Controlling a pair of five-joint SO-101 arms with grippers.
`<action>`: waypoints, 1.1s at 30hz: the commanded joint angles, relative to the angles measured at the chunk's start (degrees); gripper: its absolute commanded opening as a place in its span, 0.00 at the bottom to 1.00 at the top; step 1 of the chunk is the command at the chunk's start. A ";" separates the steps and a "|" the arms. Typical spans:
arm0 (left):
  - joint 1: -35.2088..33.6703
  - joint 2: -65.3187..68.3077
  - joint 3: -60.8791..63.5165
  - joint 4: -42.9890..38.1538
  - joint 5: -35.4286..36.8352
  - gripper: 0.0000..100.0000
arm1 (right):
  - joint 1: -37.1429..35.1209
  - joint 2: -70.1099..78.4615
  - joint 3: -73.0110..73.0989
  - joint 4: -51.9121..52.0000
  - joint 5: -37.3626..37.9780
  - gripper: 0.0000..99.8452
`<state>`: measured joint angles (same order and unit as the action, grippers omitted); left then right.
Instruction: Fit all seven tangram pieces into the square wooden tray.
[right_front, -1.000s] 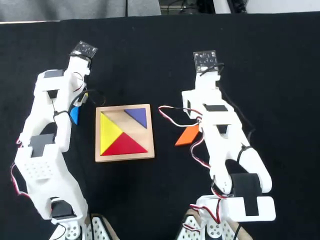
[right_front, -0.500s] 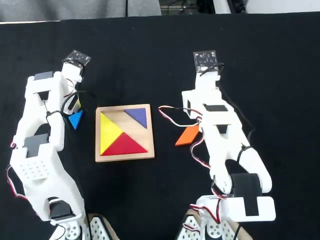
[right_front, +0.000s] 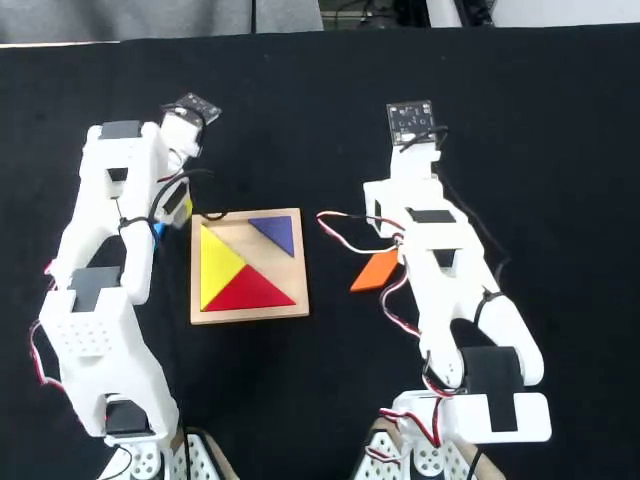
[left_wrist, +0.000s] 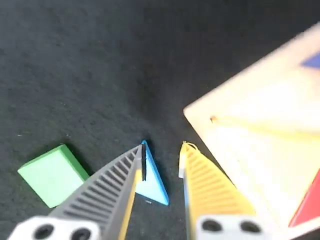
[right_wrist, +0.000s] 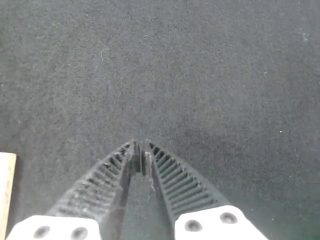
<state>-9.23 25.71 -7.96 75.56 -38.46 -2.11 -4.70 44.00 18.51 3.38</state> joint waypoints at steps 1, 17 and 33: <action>0.48 -0.62 -1.27 1.14 -4.48 0.13 | -0.62 -0.22 -2.59 -1.32 0.53 0.02; -1.80 2.90 0.48 -5.45 -8.44 0.13 | -0.70 -0.22 -2.59 -1.32 0.53 0.02; -4.97 4.22 -2.59 -6.24 -8.53 0.13 | -0.62 -0.22 -2.59 -1.32 0.62 0.02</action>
<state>-12.13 30.55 -7.87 69.93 -46.55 -2.11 -4.70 44.00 18.51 3.38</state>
